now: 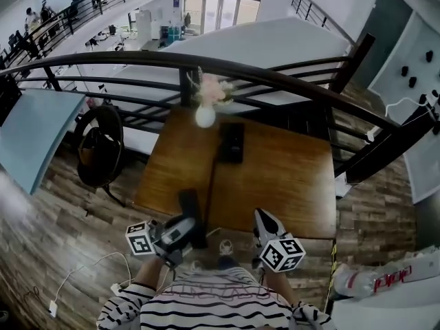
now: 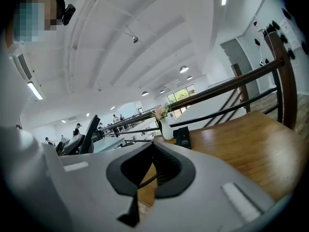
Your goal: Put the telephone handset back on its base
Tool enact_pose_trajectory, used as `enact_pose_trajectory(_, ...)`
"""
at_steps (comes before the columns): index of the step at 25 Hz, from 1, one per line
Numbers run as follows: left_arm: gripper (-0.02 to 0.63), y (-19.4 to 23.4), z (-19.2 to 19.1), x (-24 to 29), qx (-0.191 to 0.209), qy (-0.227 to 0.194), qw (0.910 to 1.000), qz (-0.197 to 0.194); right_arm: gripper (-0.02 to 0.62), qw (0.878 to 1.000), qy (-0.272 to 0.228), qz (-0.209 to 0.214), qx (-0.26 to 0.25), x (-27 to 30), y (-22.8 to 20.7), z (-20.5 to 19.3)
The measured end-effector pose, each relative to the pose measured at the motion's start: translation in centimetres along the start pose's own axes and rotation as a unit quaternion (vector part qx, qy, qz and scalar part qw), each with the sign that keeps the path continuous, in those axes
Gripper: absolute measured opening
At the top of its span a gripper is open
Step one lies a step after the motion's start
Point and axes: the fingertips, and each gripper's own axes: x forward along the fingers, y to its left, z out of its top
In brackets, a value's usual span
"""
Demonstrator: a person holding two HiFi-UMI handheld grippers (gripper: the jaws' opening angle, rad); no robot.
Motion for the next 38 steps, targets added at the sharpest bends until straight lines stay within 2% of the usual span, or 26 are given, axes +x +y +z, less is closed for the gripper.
enact_pose_trajectory(11,0.071,6.9,2.6,8.1,0.017,-0.011,0.9996,0.017,-0.002,0.999,0.017,0.044,-0.009,5.7,-6.6,3.9)
enact_pose_trajectory(22,0.071,13.5,3.4,15.2,0.049,0.02,0.9969,0.058,-0.002,0.996,0.04,0.083,0.003,8.3,-13.7,5.8)
enact_pose_trajectory(29,0.071,18.8,5.6,16.7,0.035,0.047,0.9957,0.071,-0.002,0.996,0.051,0.069,0.02,10.5,-15.5,5.5)
enact_pose_trajectory(35,0.071,24.6,7.9,18.3,0.022,0.098,0.9922,0.073,-0.002,0.998,0.041,0.028,0.038,13.0,-16.3,6.1)
enact_pose_trajectory(38,0.071,27.4,9.0,18.8,0.016,0.109,0.9916,0.068,-0.002,0.998,0.038,0.007,0.049,14.3,-16.4,5.8)
